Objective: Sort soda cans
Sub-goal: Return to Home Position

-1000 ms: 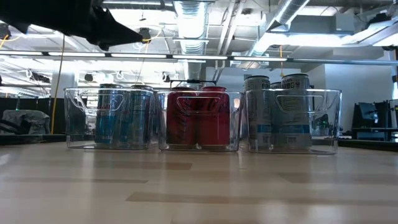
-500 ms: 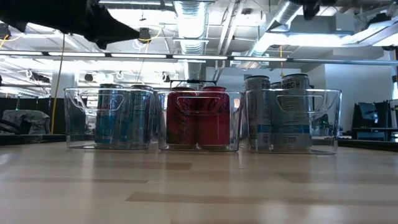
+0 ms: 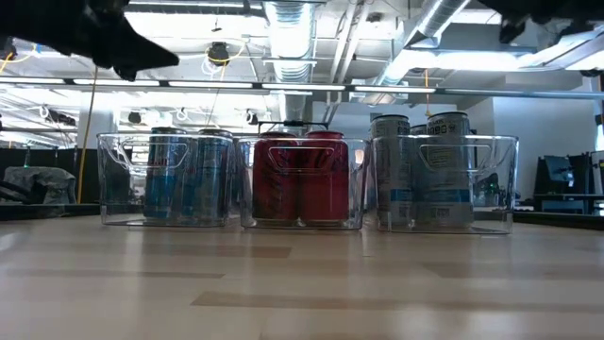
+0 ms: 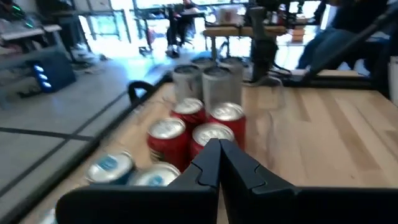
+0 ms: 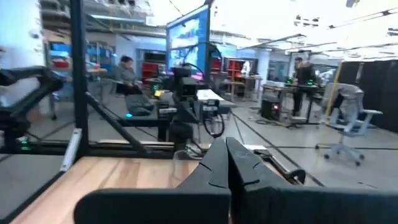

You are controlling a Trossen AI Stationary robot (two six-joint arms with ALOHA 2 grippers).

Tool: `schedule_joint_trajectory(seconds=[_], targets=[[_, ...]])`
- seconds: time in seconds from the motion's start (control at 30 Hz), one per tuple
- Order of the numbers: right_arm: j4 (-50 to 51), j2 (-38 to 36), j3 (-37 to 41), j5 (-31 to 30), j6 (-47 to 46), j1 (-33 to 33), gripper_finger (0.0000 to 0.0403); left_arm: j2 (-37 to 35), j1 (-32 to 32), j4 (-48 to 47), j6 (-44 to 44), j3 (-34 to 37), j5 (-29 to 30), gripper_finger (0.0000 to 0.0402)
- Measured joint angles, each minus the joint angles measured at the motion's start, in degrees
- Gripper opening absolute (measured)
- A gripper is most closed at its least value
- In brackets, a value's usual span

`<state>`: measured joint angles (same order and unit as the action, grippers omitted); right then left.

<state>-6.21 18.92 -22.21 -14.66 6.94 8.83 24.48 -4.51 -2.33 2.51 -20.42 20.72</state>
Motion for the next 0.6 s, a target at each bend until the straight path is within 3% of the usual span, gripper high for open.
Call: schedule_joint_trajectory(seconds=[0.23, 0.43, 0.6], targets=[[1.8, -9.8, 3.9, 2.7, -1.1, 0.0, 0.0003, -0.1, 0.0, 1.6, -3.0, 4.7, -2.5, 0.0], [8.6, -12.4, 3.9, 2.8, 0.5, 0.0, 0.0003, -1.0, 0.1, 4.1, 0.5, 8.2, -2.5, 0.0], [15.7, -14.1, 3.9, 2.7, 1.7, 0.0, 0.0003, -4.5, 0.1, 3.3, -2.4, 10.7, -2.5, 0.0]])
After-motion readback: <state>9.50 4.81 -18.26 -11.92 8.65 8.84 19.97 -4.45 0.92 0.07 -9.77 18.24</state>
